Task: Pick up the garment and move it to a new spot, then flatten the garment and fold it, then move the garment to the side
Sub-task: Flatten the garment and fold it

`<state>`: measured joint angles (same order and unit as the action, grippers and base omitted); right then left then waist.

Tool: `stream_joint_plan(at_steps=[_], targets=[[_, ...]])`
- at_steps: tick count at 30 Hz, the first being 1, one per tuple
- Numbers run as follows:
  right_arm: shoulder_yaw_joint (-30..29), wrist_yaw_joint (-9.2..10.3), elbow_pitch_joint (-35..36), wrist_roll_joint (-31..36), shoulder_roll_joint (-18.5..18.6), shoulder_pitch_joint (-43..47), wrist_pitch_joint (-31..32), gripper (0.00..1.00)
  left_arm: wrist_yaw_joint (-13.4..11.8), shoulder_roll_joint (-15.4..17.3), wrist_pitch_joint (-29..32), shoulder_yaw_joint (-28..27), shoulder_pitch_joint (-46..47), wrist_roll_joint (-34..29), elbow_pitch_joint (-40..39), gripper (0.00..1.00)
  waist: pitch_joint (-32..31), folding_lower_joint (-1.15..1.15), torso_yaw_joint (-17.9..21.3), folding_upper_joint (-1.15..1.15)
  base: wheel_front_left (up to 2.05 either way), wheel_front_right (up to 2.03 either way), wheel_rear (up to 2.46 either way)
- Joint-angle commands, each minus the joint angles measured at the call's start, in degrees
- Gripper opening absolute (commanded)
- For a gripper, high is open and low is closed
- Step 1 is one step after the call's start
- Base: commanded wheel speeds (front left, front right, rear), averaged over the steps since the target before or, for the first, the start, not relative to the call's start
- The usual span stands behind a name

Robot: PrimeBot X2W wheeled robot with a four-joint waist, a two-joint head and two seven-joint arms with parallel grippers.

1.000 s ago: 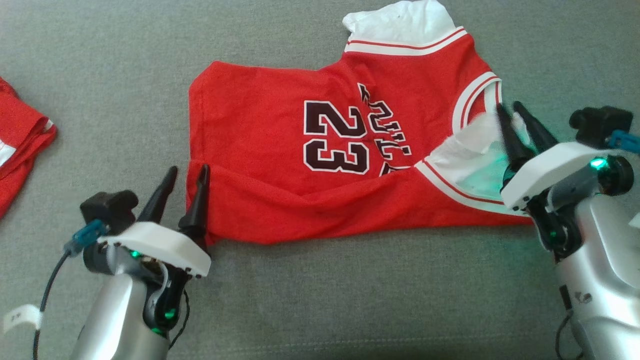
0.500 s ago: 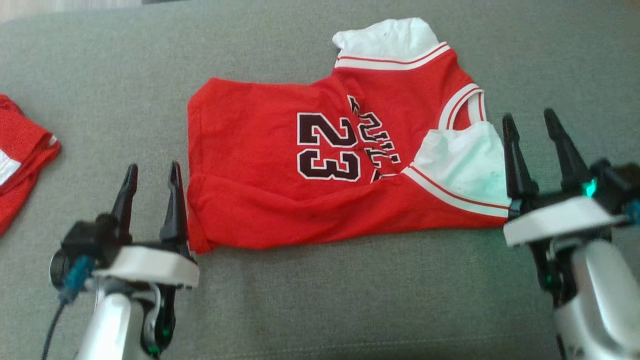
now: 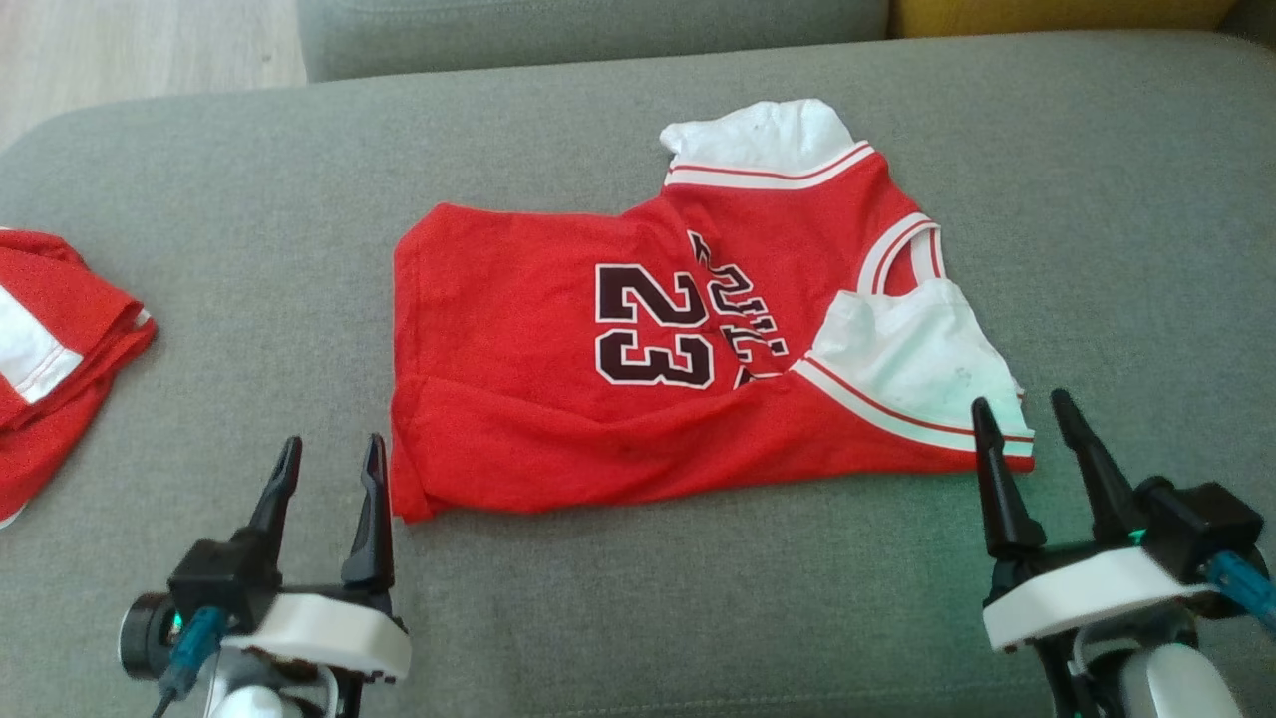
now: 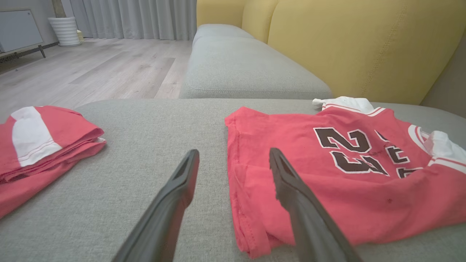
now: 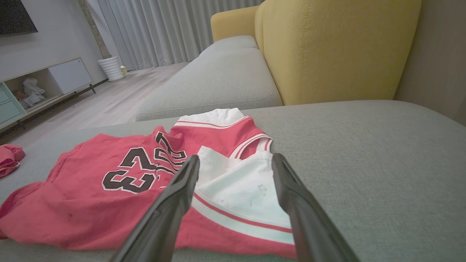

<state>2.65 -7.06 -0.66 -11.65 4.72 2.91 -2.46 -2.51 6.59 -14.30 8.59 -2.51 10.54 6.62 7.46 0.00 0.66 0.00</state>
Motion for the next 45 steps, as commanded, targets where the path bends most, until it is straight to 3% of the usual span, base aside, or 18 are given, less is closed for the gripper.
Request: stream_joint_plan(at_steps=[1,20,30,38,39,40,41,42,45], targets=[[1.0,-0.43,2.1,0.4,0.2,-1.0,0.1,1.00,0.1,0.2,-0.7,-1.7,1.2,-0.4,-1.3,1.00,-0.3,0.00,-0.1,0.00,0.00,0.00,0.00],[1.6,-0.43,1.7,2.3,-0.9,-1.1,3.3,1.00,1.6,-0.5,-0.7,-0.8,2.8,-1.2,3.2,1.00,-0.4,0.00,-0.5,0.00,0.00,0.00,0.00],[-3.1,-0.43,-9.7,5.6,0.8,-8.2,7.3,1.00,4.3,-2.0,6.3,1.6,10.4,2.9,15.3,1.00,4.1,0.00,-1.2,0.00,0.00,0.00,0.00],[-4.4,-0.43,-18.7,4.8,-0.1,-12.3,14.0,1.00,5.4,-2.9,10.9,1.1,14.8,8.2,22.7,1.00,7.0,0.00,-1.0,0.00,0.00,0.00,0.00],[-4.4,-0.43,-19.4,4.6,-0.3,-12.5,14.9,1.00,5.7,-2.9,11.1,1.1,15.1,8.6,23.2,0.77,7.1,0.00,-1.0,0.00,0.00,0.00,0.00],[-4.3,-0.43,-19.8,4.1,-0.4,-12.6,15.4,1.00,5.8,-2.9,11.0,1.3,15.3,8.6,23.4,0.25,7.2,0.00,-1.0,0.00,0.00,0.00,0.00],[-4.2,-0.43,-20.0,3.3,-0.6,-12.7,15.9,0.58,5.9,-2.8,10.8,1.5,15.5,8.5,23.5,0.00,7.2,0.00,-1.0,0.00,0.00,0.00,0.00],[-4.1,-0.43,-20.0,3.0,-0.7,-12.7,16.1,0.00,6.0,-2.6,10.5,1.7,15.5,8.3,23.5,0.00,7.3,0.00,-0.9,0.00,0.00,0.00,0.00],[-4.0,-0.43,-19.8,2.0,-0.8,-12.6,16.4,0.00,6.1,-2.3,9.3,1.9,15.5,8.1,22.9,0.00,7.3,0.00,-1.0,0.00,0.00,0.00,0.00]])
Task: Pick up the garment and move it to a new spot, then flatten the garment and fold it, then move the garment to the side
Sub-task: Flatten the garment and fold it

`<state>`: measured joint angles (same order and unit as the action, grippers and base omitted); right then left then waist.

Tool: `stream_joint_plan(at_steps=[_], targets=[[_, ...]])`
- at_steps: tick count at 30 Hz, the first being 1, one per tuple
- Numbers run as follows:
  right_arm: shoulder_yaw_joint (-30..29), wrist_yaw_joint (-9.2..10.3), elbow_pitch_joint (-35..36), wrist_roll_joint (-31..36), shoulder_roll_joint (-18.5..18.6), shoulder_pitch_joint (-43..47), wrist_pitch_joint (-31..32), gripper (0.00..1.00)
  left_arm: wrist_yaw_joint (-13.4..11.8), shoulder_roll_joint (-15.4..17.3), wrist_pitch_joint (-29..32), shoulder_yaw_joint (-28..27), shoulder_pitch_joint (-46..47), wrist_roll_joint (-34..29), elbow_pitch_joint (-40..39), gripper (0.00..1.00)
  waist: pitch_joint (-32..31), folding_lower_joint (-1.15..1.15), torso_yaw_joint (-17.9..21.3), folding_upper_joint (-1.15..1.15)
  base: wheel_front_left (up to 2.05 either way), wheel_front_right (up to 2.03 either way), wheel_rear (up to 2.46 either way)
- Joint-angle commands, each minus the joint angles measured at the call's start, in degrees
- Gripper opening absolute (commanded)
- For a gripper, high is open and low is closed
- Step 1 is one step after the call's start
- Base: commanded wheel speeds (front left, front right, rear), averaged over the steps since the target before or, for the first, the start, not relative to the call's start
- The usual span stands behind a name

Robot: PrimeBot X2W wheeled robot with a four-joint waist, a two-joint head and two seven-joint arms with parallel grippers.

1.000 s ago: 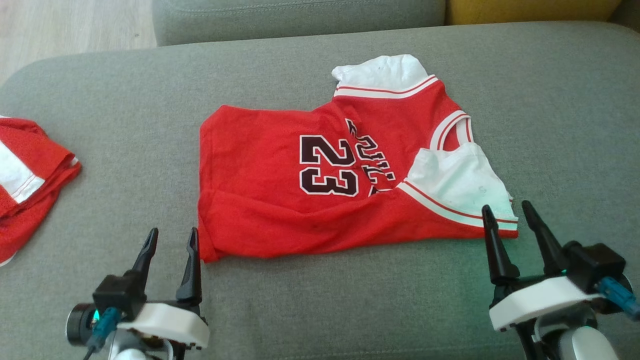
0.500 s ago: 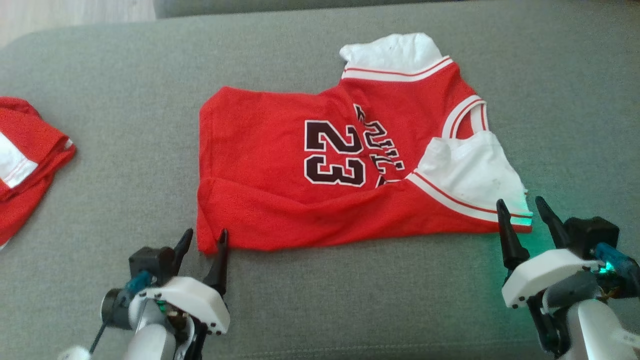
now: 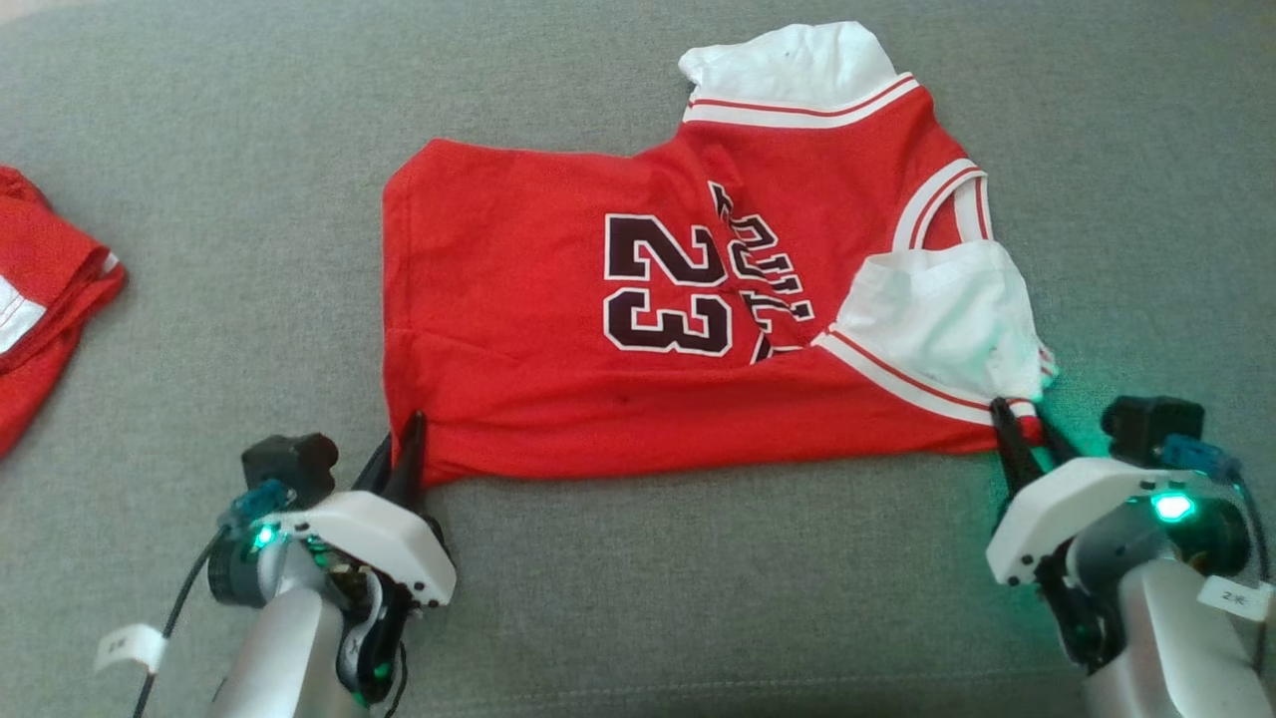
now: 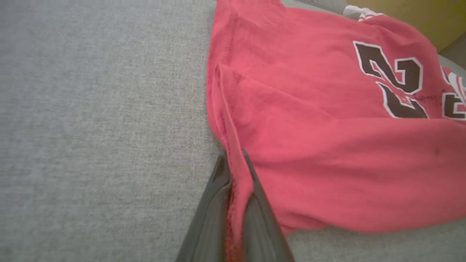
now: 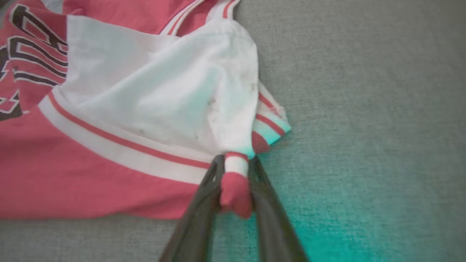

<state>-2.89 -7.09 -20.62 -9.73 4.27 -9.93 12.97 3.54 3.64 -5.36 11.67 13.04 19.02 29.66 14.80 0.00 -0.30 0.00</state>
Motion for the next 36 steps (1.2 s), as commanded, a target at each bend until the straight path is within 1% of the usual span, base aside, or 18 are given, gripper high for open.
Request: stream_joint_plan(at_steps=[1,5,8,15,22,23,24,25,27,28,33,36], targets=[[1.6,-0.40,0.4,-0.1,-0.4,0.4,1.0,0.00,0.0,0.8,-0.3,-1.2,-0.2,-0.6,-0.6,0.00,-0.1,0.00,0.0,0.00,0.00,0.00,0.00],[2.2,-0.40,2.8,-1.4,-0.6,1.2,0.0,0.00,-0.2,1.7,-2.6,-2.0,-1.0,-0.3,-2.8,0.00,-0.5,0.00,-0.1,0.00,0.00,0.00,0.00],[2.5,-0.40,4.9,-2.0,-0.8,2.5,-0.2,0.00,-0.6,2.6,-2.9,-2.5,-2.3,0.0,-4.4,0.00,-1.2,0.00,-0.1,0.00,0.00,0.00,0.00],[3.6,-0.40,9.4,-2.7,-1.0,7.3,-0.4,0.00,-2.3,4.1,-0.6,-3.6,-7.8,0.9,-8.7,0.00,-3.8,0.00,-0.1,0.00,0.00,0.00,0.00],[3.1,-0.40,11.9,-3.1,-1.0,12.5,1.3,0.00,-3.4,4.4,1.8,-3.8,-13.1,2.1,-12.7,0.00,-5.2,0.00,-0.4,0.00,0.00,0.00,0.00],[3.0,-0.40,12.1,-3.7,-1.0,13.0,1.5,0.09,-3.5,4.4,2.0,-3.7,-13.5,2.1,-13.0,0.00,-5.3,0.00,-0.4,0.00,0.00,0.00,0.00],[2.8,-0.40,12.3,-3.9,-1.1,13.4,1.9,0.67,-3.6,4.4,2.5,-3.5,-13.9,2.2,-13.2,0.60,-5.4,0.00,-0.5,0.00,0.00,0.00,0.00],[2.7,-0.40,12.5,-3.9,-1.1,13.8,2.0,1.00,-3.6,4.3,2.7,-3.4,-14.1,2.3,-13.3,1.00,-5.5,0.00,-0.5,0.00,0.00,0.00,0.00],[2.6,-0.40,13.6,-3.8,-1.2,14.1,0.6,1.00,-3.8,4.2,2.7,-3.3,-14.5,2.5,-13.9,1.00,-5.8,0.00,-0.4,0.00,0.00,0.00,0.00],[2.7,-0.40,14.4,-3.4,-1.2,14.1,-0.7,1.00,-4.2,4.5,2.1,-3.1,-14.6,1.6,-14.3,1.00,-5.9,0.00,-0.3,0.00,0.00,0.00,0.00],[4.6,-0.40,19.3,-1.6,-0.3,12.9,-8.6,1.00,-7.4,5.1,-4.3,-3.7,-14.5,-1.8,-18.5,1.00,-6.8,0.00,0.2,0.00,0.00,0.00,0.00],[5.6,-0.40,22.0,-0.5,0.3,11.8,-12.0,1.00,-8.7,5.8,-7.1,-3.6,-13.9,-4.3,-21.6,1.00,-7.6,0.00,0.3,0.00,0.00,0.00,0.00]])
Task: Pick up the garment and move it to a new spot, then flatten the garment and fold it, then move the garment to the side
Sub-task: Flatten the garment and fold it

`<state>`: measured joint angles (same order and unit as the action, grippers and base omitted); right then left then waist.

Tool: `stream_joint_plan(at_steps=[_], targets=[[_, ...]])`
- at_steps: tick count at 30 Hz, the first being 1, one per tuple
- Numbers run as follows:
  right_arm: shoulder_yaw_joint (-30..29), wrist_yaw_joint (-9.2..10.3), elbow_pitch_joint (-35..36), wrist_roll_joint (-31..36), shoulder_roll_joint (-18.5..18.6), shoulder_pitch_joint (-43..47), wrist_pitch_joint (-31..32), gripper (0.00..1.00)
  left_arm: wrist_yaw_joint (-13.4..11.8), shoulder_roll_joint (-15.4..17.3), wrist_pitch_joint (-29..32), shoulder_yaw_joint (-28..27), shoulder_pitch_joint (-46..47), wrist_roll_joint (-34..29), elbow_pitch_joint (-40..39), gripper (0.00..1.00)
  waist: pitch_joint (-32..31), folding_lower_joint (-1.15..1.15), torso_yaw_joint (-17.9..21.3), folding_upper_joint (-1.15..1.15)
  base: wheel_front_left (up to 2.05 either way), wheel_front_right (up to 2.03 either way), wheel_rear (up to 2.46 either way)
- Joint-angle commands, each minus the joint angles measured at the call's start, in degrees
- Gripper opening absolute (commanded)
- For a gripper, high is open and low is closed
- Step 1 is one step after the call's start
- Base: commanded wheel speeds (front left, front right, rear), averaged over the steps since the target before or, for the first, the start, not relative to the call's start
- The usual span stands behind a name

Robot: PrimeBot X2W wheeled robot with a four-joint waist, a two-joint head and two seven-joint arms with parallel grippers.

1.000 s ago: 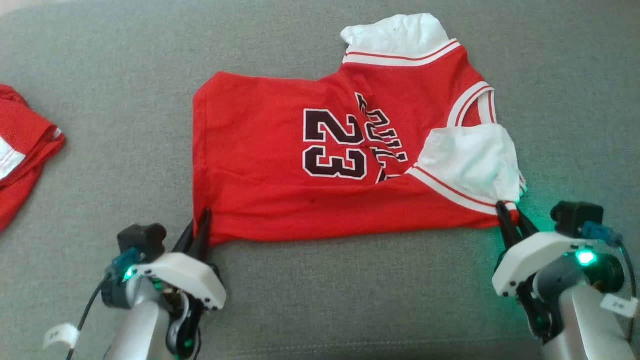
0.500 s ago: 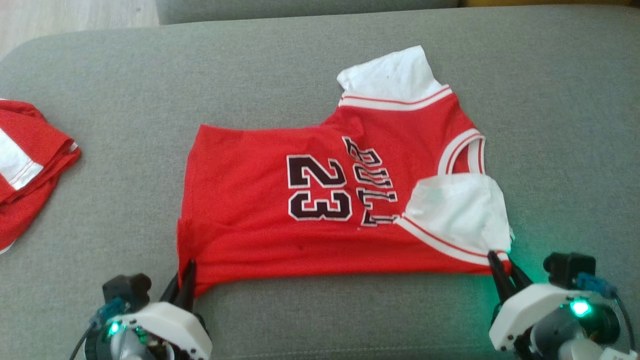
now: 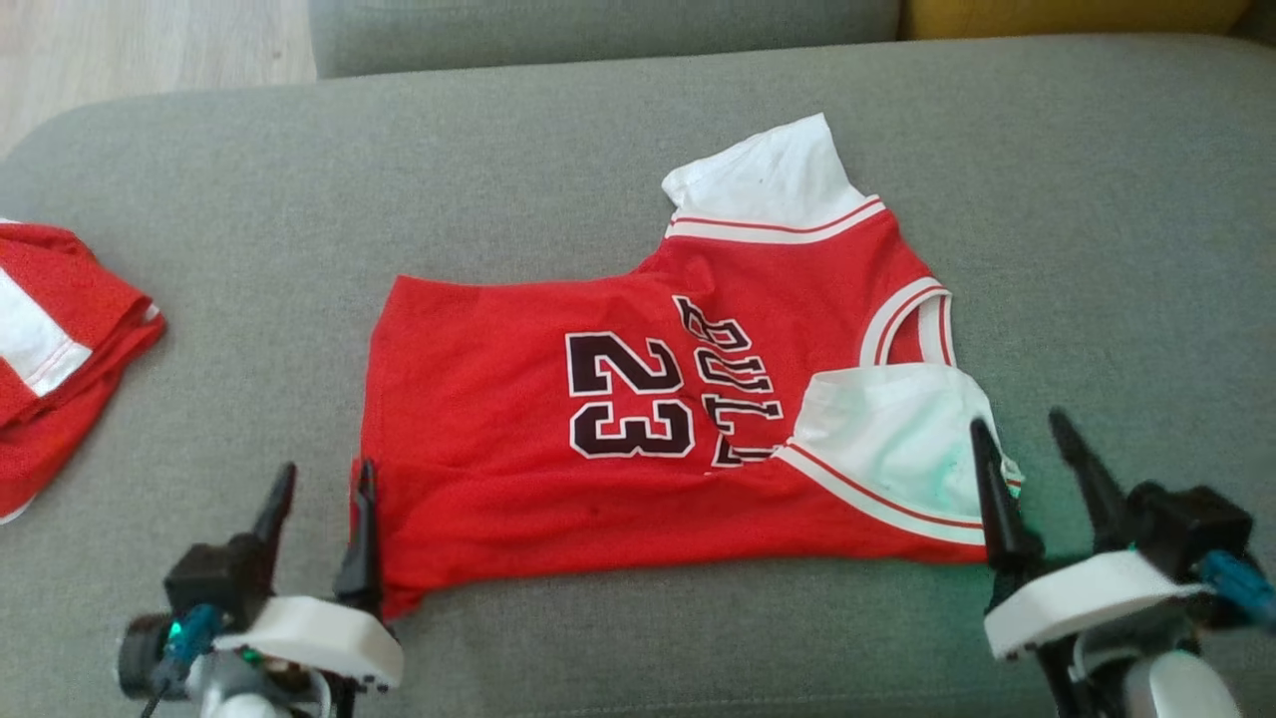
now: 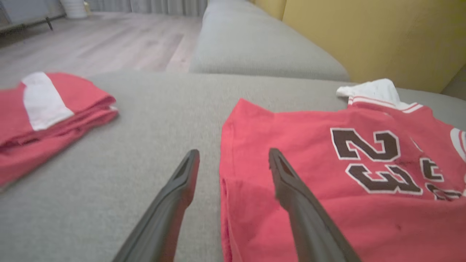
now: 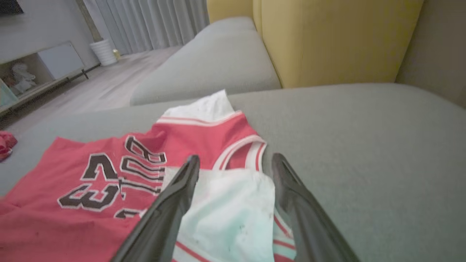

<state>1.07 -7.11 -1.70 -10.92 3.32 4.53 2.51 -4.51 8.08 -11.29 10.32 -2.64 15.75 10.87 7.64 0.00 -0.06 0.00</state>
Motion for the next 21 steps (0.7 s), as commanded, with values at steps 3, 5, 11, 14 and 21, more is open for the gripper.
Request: stream_joint_plan(at_steps=[3,5,11,14,21], targets=[[2.3,-0.37,5.5,1.7,1.4,-3.4,-2.7,1.00,-1.2,1.5,-2.4,-2.2,2.1,-2.2,-6.1,1.00,-1.1,0.00,0.0,0.00,0.00,0.00,0.00],[3.1,-0.37,6.8,2.1,1.5,-3.9,-2.3,1.00,-1.4,1.6,-2.7,-1.9,2.0,-2.9,-8.1,1.00,-1.4,0.00,0.0,0.00,0.00,0.00,0.00],[4.2,-0.37,9.5,2.7,1.1,-4.4,-0.7,1.00,-1.8,1.7,-2.1,-1.2,0.7,-3.2,-10.8,1.00,-2.1,0.00,0.2,0.00,0.00,0.00,0.00],[4.0,-0.37,10.4,2.7,0.7,-3.8,0.1,1.00,-1.9,1.6,-1.4,-1.0,0.1,-2.8,-11.1,1.00,-2.4,0.00,0.2,0.00,0.00,0.00,0.00],[3.7,-0.37,10.5,2.4,0.3,-3.1,1.1,1.00,-2.0,1.8,-0.9,-0.9,-0.3,-2.1,-11.2,1.00,-2.2,0.00,0.2,0.00,0.00,0.00,0.00]])
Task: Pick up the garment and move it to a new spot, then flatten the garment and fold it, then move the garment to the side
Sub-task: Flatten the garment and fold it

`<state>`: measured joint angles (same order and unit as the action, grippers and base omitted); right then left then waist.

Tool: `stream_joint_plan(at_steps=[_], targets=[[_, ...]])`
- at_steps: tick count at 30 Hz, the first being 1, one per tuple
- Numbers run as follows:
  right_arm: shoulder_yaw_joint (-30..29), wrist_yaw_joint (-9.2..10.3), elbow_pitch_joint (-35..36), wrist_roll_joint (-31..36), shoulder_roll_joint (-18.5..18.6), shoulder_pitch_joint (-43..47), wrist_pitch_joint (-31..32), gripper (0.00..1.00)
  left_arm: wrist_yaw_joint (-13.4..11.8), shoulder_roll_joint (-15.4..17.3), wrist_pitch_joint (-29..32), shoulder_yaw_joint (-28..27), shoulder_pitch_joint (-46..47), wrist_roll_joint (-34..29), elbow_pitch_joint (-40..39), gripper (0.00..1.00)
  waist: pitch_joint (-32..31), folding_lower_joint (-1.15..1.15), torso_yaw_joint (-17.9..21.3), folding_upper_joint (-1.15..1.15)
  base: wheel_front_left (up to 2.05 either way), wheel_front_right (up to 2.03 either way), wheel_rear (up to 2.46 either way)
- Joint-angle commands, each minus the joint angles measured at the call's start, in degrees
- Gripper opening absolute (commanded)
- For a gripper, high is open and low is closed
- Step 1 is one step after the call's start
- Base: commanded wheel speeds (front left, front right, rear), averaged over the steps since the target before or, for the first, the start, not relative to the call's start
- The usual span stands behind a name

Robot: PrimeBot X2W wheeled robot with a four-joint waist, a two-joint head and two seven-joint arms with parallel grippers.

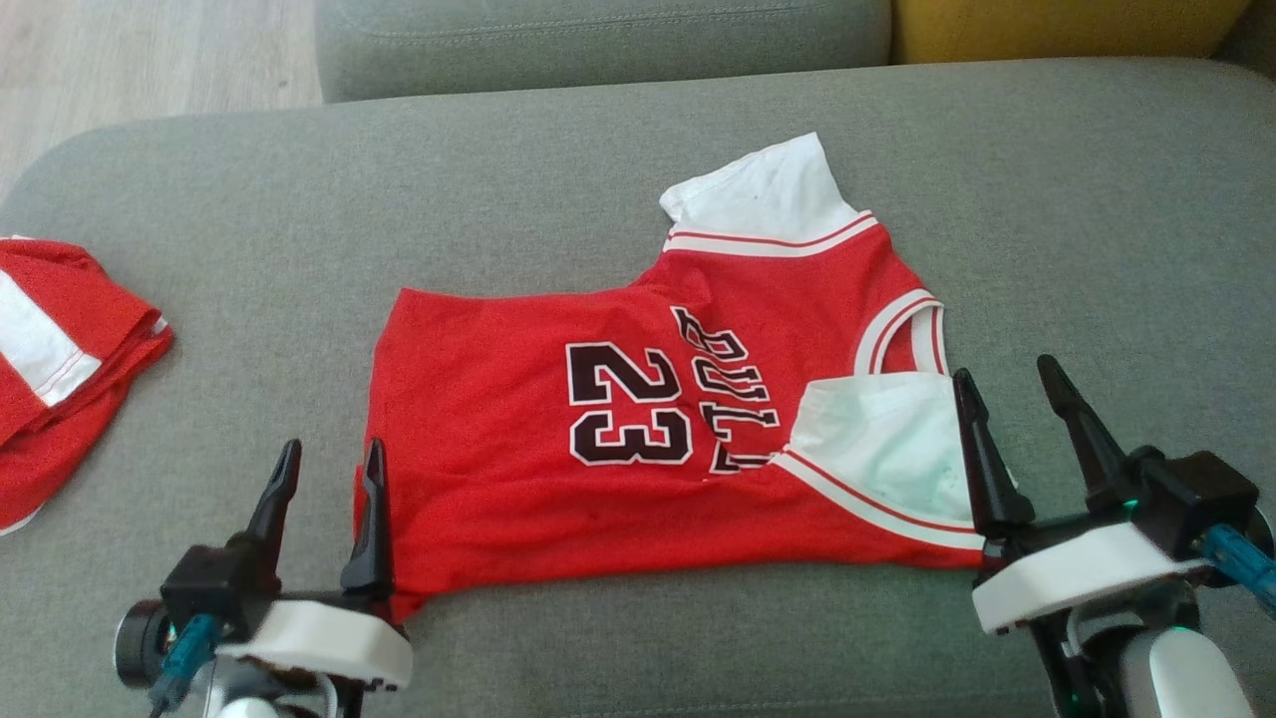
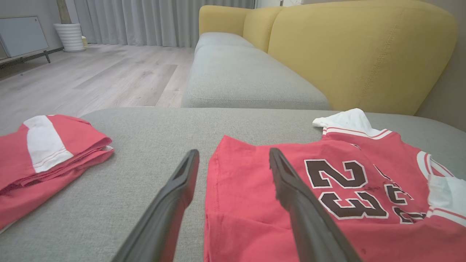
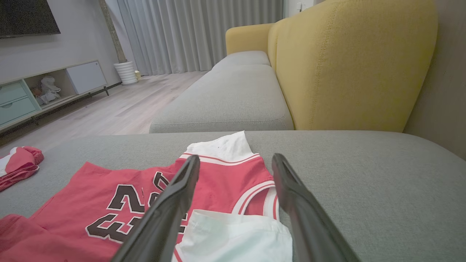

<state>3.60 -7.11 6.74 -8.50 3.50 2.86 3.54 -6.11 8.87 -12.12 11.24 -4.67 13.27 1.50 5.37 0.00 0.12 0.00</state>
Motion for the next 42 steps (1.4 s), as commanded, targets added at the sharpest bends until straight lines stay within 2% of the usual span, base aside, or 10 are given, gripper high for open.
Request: stream_joint_plan(at_steps=[1,11,19,27,28,29,30,31,32,42], targets=[[1.1,-0.37,2.1,0.0,0.1,-1.5,0.0,1.00,-0.2,1.0,-0.1,-1.8,2.0,0.5,-1.6,1.00,0.1,0.00,-0.1,0.00,0.00,0.00,0.00],[-0.1,-0.37,2.5,-0.3,-0.4,-3.4,0.5,1.00,4.4,0.1,2.8,-0.7,15.3,4.3,8.0,1.00,5.3,0.00,-0.5,0.00,0.00,0.00,0.00],[2.7,-0.37,0.8,-0.6,-0.5,-8.1,0.0,1.00,8.5,-0.2,6.0,-1.1,36.1,7.0,31.4,1.00,11.3,0.00,2.1,0.00,0.00,0.00,0.00],[4.0,-0.37,-1.9,-1.5,-0.6,-9.5,-1.2,1.00,10.1,0.5,9.2,-1.7,46.4,9.0,49.8,1.00,12.8,0.00,4.1,0.00,0.00,0.00,0.00],[3.8,-0.37,-2.2,-1.6,-0.6,-9.6,-1.3,1.00,10.2,0.5,9.6,-1.7,47.1,9.3,51.4,0.85,12.8,0.00,4.2,0.00,0.00,0.00,0.00],[3.7,-0.37,-2.4,-1.6,-0.6,-9.6,-1.4,1.00,10.3,0.4,9.6,-1.6,47.8,9.3,52.7,0.51,12.8,0.00,4.2,0.00,0.00,0.00,0.00],[3.7,-0.37,-2.4,-1.6,-0.6,-9.6,-1.4,1.00,10.3,0.4,9.6,-1.6,47.8,9.3,52.7,0.51,12.8,0.00,4.2,0.00,0.00,0.00,0.00],[3.5,-0.37,-2.7,-1.7,-0.6,-9.7,-1.5,1.00,10.5,0.3,9.4,-1.5,48.3,9.4,53.8,0.05,12.8,0.00,4.2,0.00,0.00,0.00,0.00],[3.3,-0.37,-2.9,-1.8,-0.6,-9.8,-1.6,1.00,10.7,0.1,9.0,-1.4,48.8,9.5,54.7,0.00,12.7,0.00,4.2,0.00,0.00,0.00,0.00],[0.0,-0.37,-10.1,-3.7,1.2,-17.7,-0.7,1.00,11.9,-1.7,2.7,0.8,52.3,8.9,59.5,0.00,12.8,0.00,1.7,0.00,0.00,0.00,0.00]])
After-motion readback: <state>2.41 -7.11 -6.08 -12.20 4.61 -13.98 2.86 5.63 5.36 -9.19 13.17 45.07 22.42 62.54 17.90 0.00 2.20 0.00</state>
